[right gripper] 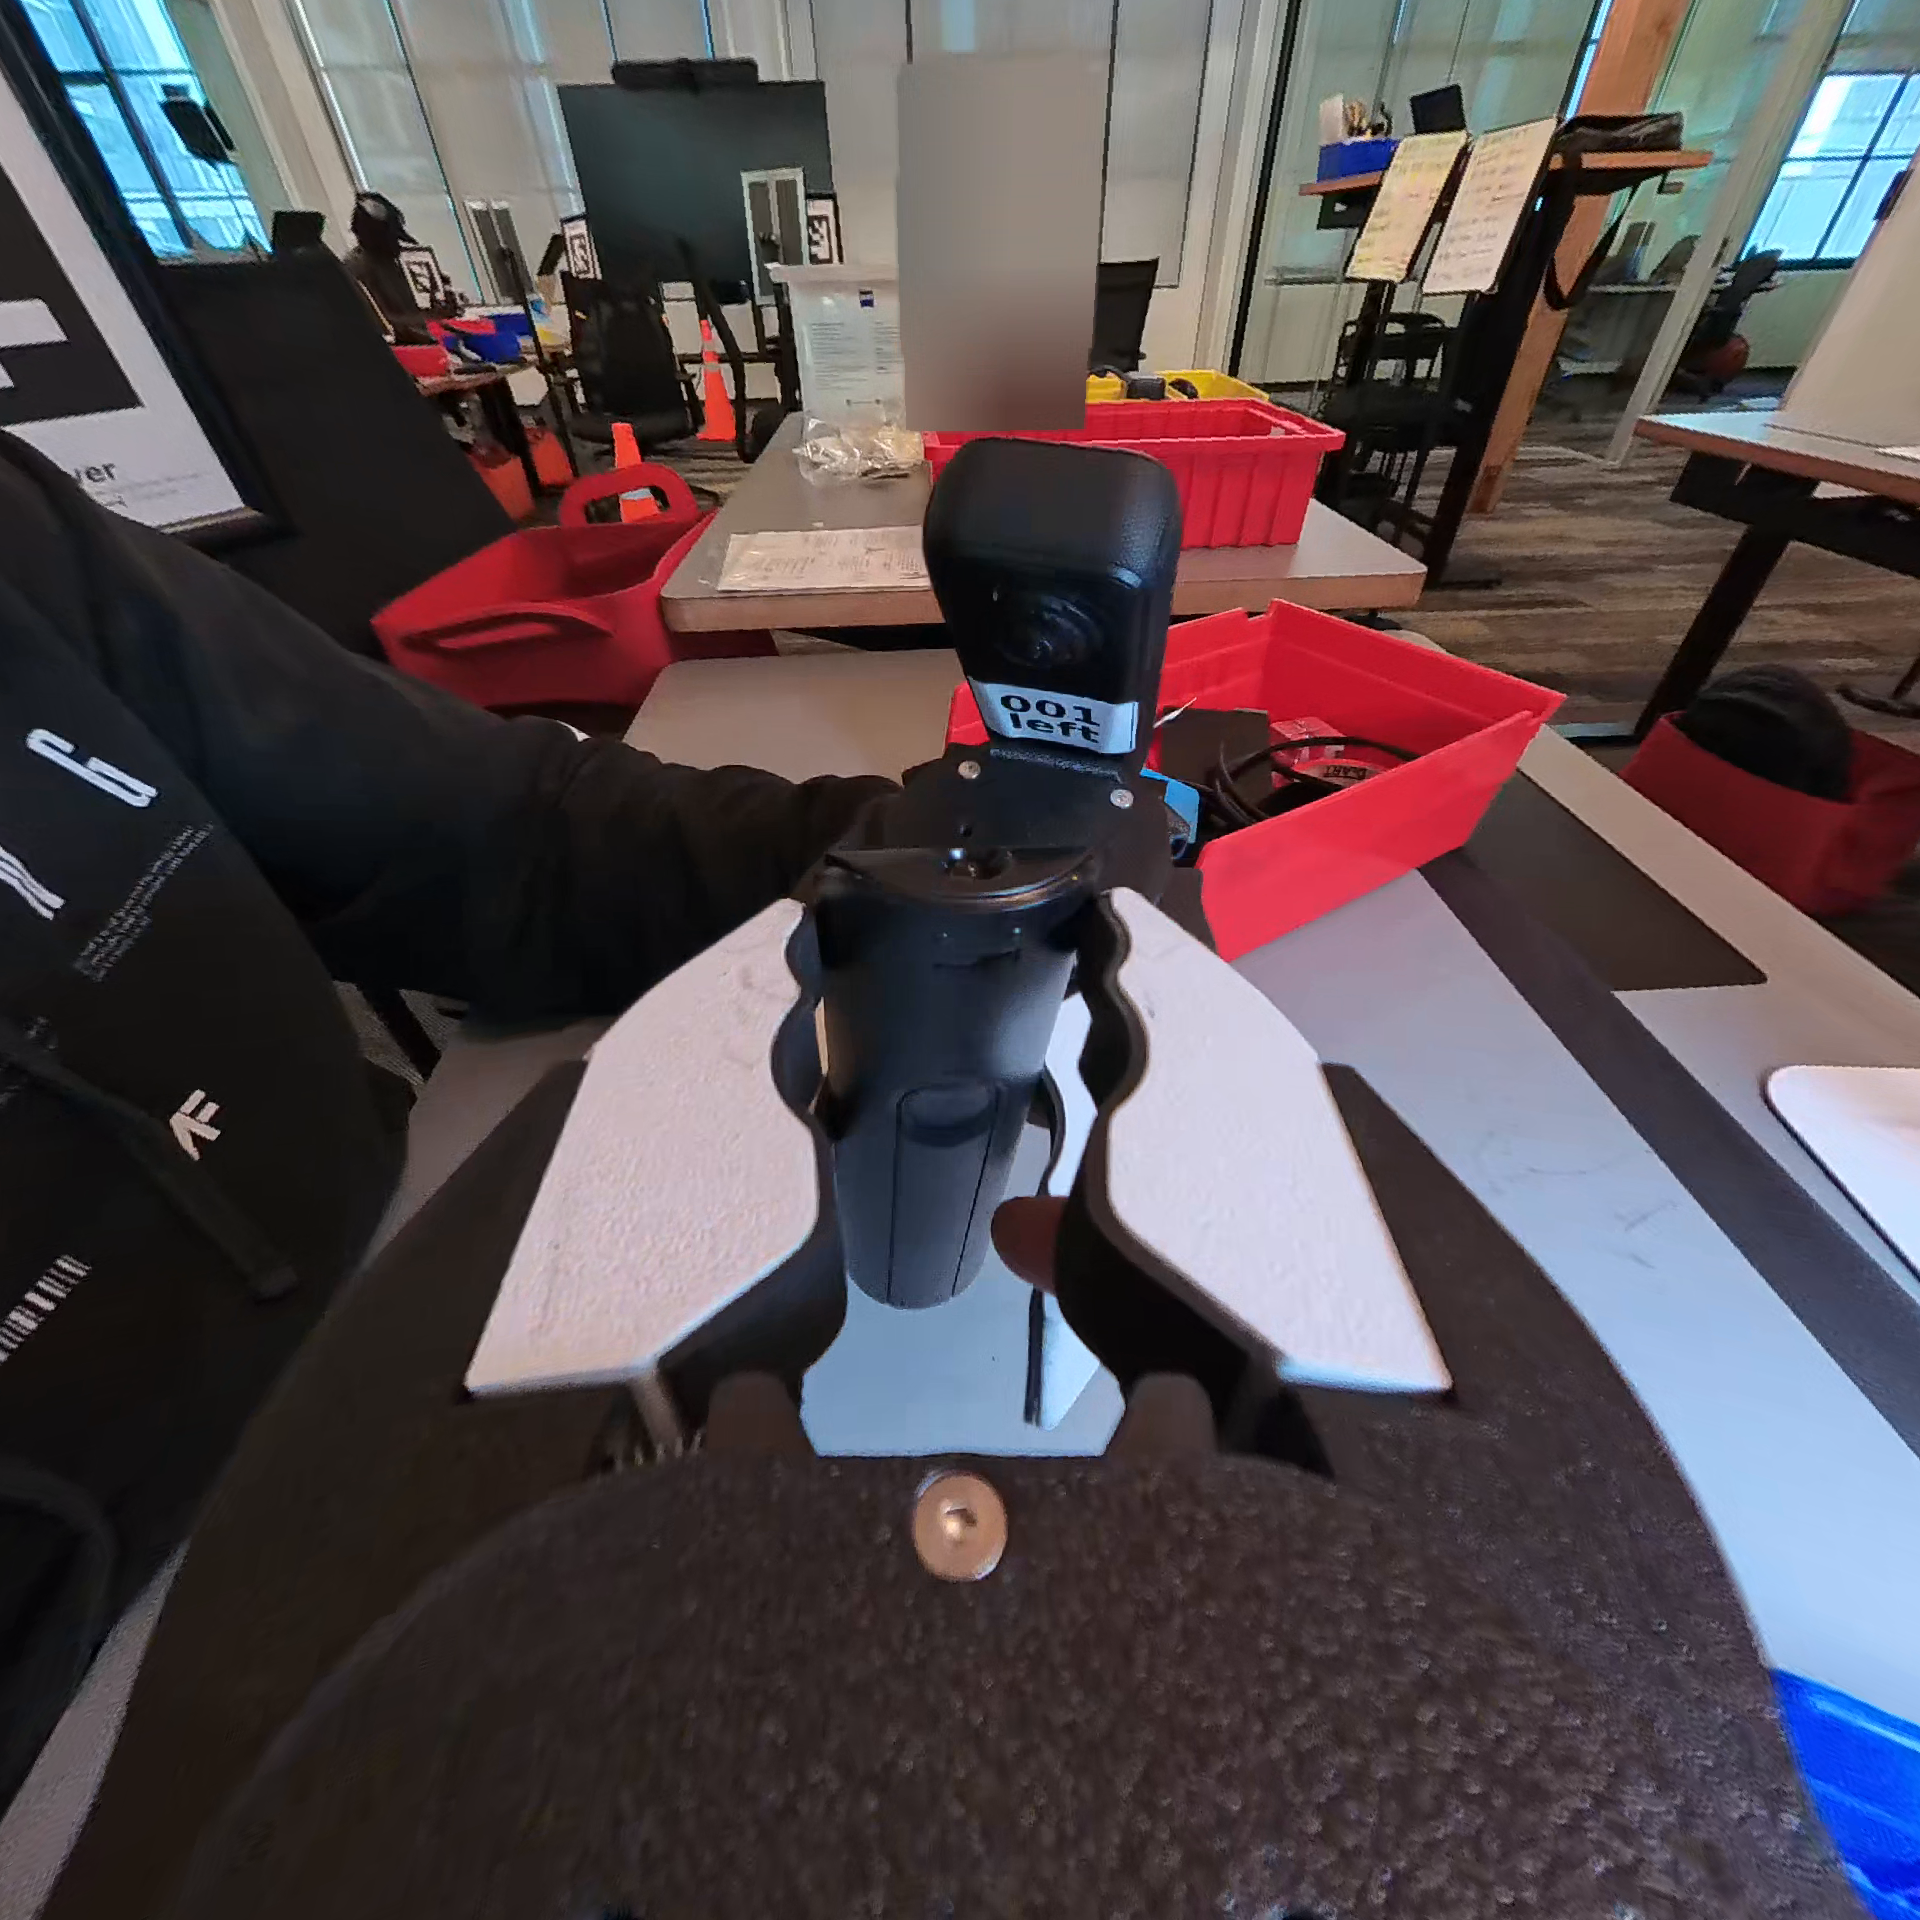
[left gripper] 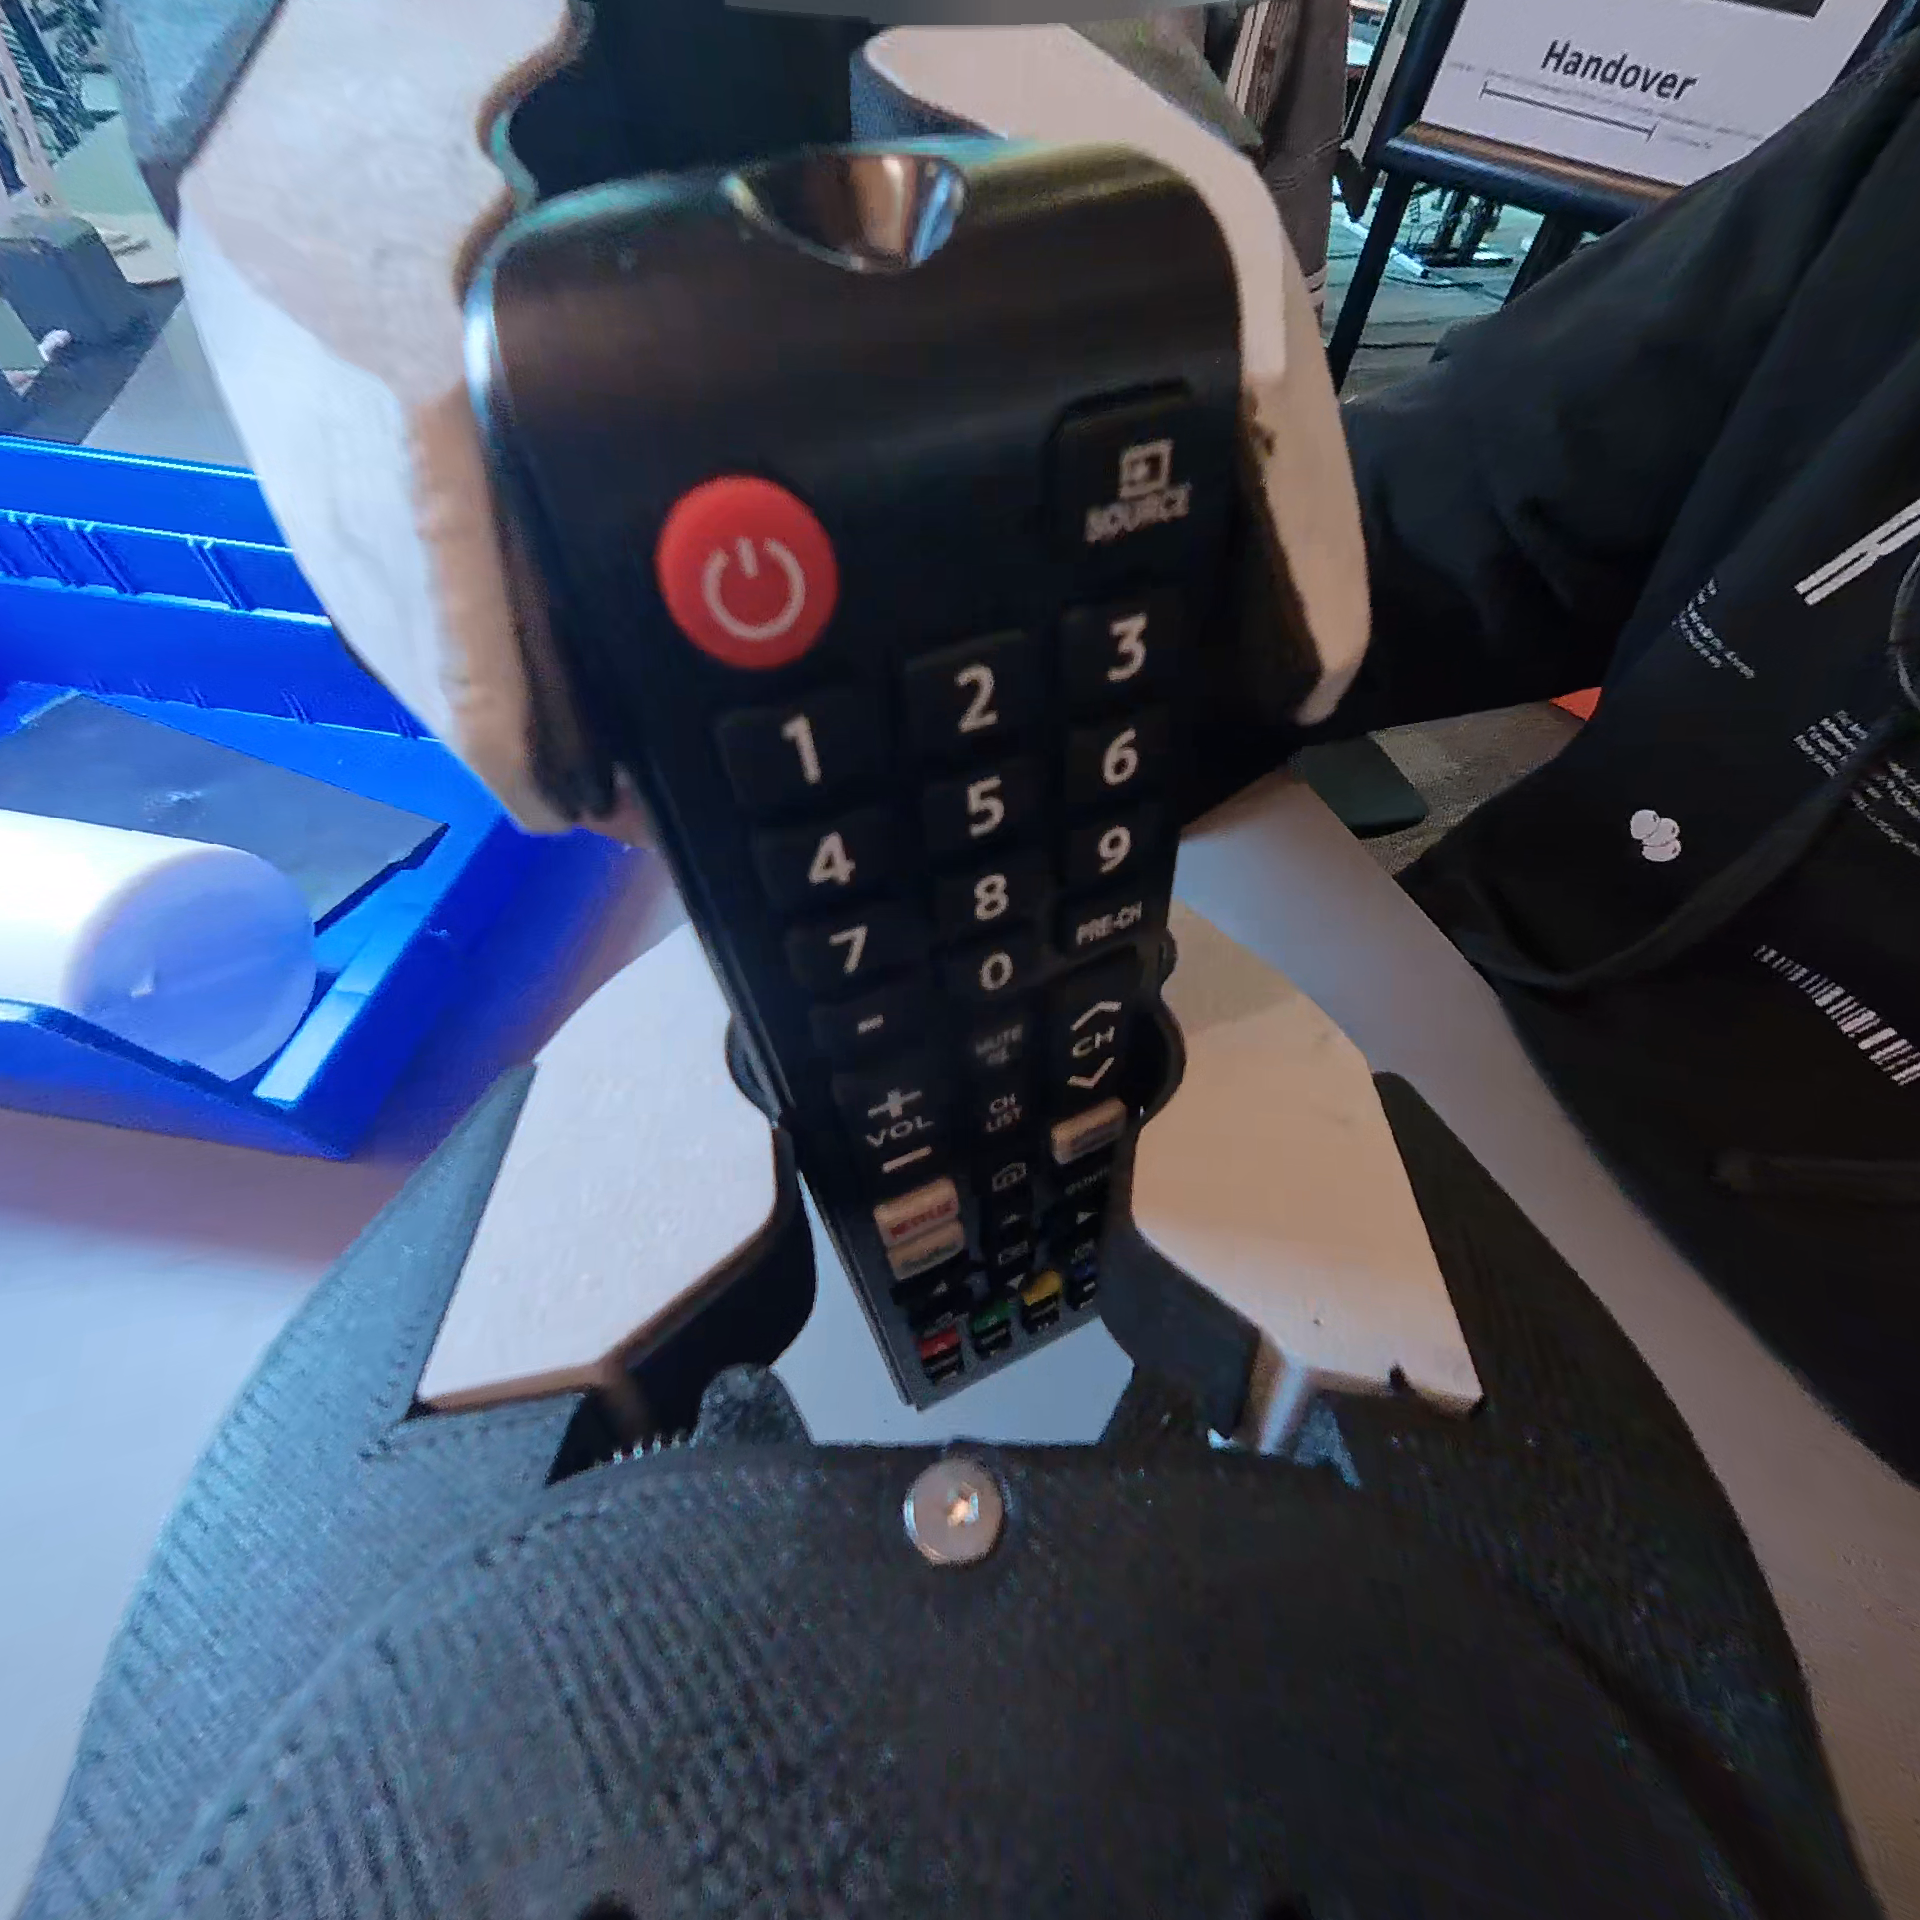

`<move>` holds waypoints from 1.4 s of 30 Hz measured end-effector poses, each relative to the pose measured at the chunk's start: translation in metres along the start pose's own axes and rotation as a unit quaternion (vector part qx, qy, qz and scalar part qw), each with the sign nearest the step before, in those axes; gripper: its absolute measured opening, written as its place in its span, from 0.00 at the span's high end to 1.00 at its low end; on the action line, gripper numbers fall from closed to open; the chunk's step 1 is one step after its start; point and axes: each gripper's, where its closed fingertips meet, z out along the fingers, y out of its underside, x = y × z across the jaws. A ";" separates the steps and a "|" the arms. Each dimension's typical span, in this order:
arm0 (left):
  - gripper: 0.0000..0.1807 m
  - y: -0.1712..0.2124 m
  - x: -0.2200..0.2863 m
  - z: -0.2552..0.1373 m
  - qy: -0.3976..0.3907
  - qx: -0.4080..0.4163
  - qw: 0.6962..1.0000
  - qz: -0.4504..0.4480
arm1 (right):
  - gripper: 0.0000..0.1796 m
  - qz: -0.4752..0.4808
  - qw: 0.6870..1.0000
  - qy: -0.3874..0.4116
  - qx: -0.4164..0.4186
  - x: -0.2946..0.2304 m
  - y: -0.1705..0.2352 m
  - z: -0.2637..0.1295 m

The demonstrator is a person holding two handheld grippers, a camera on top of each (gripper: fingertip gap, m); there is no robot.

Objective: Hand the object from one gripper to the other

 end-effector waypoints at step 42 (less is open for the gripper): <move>0.71 -0.063 -0.041 -0.066 -0.157 0.171 0.972 -0.027 | 0.74 0.047 0.998 0.046 0.010 0.033 0.030 0.017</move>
